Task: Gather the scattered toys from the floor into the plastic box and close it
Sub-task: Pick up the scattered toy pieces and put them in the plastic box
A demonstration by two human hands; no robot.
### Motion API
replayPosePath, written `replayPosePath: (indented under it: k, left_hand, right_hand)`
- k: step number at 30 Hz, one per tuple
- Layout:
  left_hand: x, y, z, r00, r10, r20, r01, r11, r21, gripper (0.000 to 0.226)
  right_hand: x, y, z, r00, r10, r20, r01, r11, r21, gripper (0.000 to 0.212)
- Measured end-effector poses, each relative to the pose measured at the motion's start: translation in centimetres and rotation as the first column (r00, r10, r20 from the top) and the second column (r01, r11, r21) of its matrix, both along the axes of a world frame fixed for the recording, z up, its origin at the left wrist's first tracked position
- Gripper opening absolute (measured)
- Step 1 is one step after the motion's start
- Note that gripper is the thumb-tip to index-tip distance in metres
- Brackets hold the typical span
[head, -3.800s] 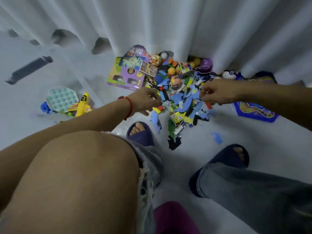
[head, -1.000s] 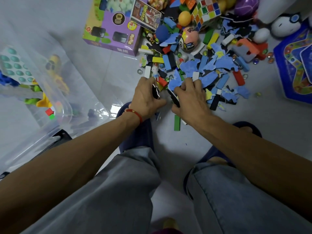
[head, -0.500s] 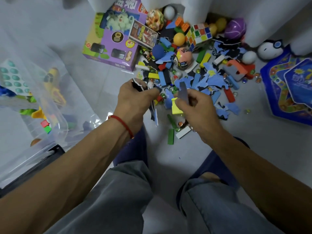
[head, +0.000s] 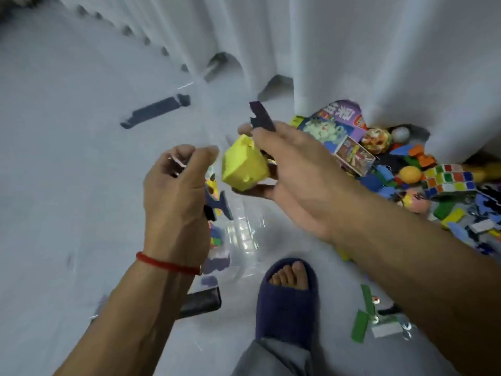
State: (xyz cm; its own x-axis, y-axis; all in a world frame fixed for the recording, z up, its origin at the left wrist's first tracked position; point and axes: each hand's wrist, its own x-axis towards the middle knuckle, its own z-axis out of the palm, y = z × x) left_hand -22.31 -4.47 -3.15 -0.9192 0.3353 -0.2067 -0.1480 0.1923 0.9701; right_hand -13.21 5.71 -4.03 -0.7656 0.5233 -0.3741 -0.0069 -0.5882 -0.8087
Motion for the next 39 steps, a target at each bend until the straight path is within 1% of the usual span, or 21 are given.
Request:
replayPosePath:
  k: [2,5,7,9,11,13,15,17,18,21,23,24,26,28,29,31,33,34,36,37,39]
  left_hand:
    - [-2.5,-1.5,-0.1,0.996,0.085,-0.032,-0.087,0.993,-0.076,0.023]
    - [-4.2,-2.5,-0.5,0.941,0.279,0.194,-0.272,0.960,-0.062,0.025]
    - [-4.2,-2.3,-0.6,0.920,0.330,0.210,-0.328,0.944,-0.044,0.021]
    - [-3.6,-1.8,-0.3,0.969,0.237,0.072,-0.234,0.971,-0.045,0.010]
    - [-2.5,-0.8,-0.2,0.993,0.091,-0.076,-0.094,0.995,-0.037,0.026]
    - [-0.8,0.6,0.2,0.992,-0.008,-0.127,0.014,0.999,0.041,0.033]
    - [1.9,2.4,0.9,0.986,-0.116,-0.120,0.130,0.984,0.121,0.032]
    - [4.7,4.2,0.5,0.973,-0.231,-0.014,0.229,0.951,0.208,0.033]
    - [6.1,5.2,-0.3,0.958,-0.282,0.052,0.265,0.940,0.213,0.032]
    - [9.6,8.1,-4.0,0.899,-0.366,0.243,0.357,0.931,0.080,0.025]
    - [11.3,9.7,-7.4,0.869,-0.376,0.322,0.401,0.916,-0.014,0.024]
    - [12.0,10.5,-9.1,0.864,-0.379,0.332,0.420,0.906,-0.059,0.025]
    - [13.0,12.1,-12.4,0.888,-0.378,0.262,0.428,0.888,-0.168,0.029]
    - [13.5,14.1,-14.9,0.897,-0.439,0.058,0.433,0.842,-0.323,0.037]
    - [13.6,15.2,-15.8,0.880,-0.473,-0.045,0.420,0.819,-0.390,0.041]
    - [12.8,17.5,-16.9,0.835,-0.510,-0.208,0.371,0.799,-0.473,0.042]
    - [11.1,19.6,-17.4,0.761,-0.551,-0.344,0.313,0.775,-0.548,0.041]
    - [10.1,20.5,-17.8,0.729,-0.579,-0.365,0.294,0.746,-0.598,0.042]
    - [8.3,21.9,-18.7,0.681,-0.661,-0.315,0.293,0.640,-0.710,0.043]
    - [7.6,22.3,-19.1,0.655,-0.704,-0.274,0.299,0.575,-0.762,0.042]
    - [7.1,22.8,-19.5,0.597,-0.773,-0.215,0.300,0.464,-0.833,0.041]
  right_hand:
    - [-4.2,-1.3,1.0,0.995,0.099,0.022,-0.101,0.983,0.151,0.023]
    - [-8.0,-2.6,0.8,0.949,0.256,0.185,-0.302,0.908,0.291,0.025]
    - [-8.3,-2.7,0.2,0.928,0.264,0.263,-0.352,0.854,0.384,0.023]
    - [-6.7,-2.3,-0.5,0.929,0.219,0.298,-0.345,0.802,0.487,0.027]
    - [-3.1,-1.1,-0.9,0.944,0.139,0.298,-0.282,0.807,0.518,0.028]
    - [2.0,0.7,-1.4,0.928,0.096,0.361,-0.283,0.813,0.510,0.028]
    - [8.1,3.0,-2.2,0.857,0.049,0.514,-0.341,0.800,0.494,0.028]
    - [14.0,5.1,-3.3,0.738,-0.020,0.675,-0.413,0.777,0.475,0.026]
    - [16.4,5.9,-3.8,0.671,-0.067,0.739,-0.444,0.762,0.472,0.024]
    - [21.4,7.9,-6.5,0.512,-0.181,0.840,-0.564,0.667,0.487,0.020]
    - [22.4,8.9,-9.0,0.491,-0.233,0.839,-0.630,0.571,0.527,0.028]
    - [22.2,9.4,-10.5,0.496,-0.264,0.827,-0.656,0.511,0.556,0.036]
    - [20.9,10.3,-13.8,0.510,-0.312,0.802,-0.693,0.403,0.598,0.056]
    - [19.0,11.1,-16.8,0.490,-0.345,0.801,-0.721,0.355,0.595,0.068]
    - [18.1,11.3,-18.1,0.463,-0.359,0.811,-0.732,0.361,0.578,0.070]
    - [17.0,11.2,-20.1,0.419,-0.407,0.812,-0.711,0.409,0.572,0.069]
    - [16.8,10.3,-20.7,0.446,-0.495,0.746,-0.609,0.443,0.658,0.067]
    - [16.9,9.7,-20.5,0.483,-0.546,0.685,-0.519,0.451,0.726,0.064]
    - [17.7,8.4,-19.4,0.564,-0.596,0.572,-0.286,0.509,0.812,0.055]
    - [18.1,7.9,-18.7,0.607,-0.584,0.539,-0.159,0.575,0.802,0.051]
    - [19.0,6.8,-17.3,0.672,-0.535,0.511,0.051,0.723,0.689,0.048]
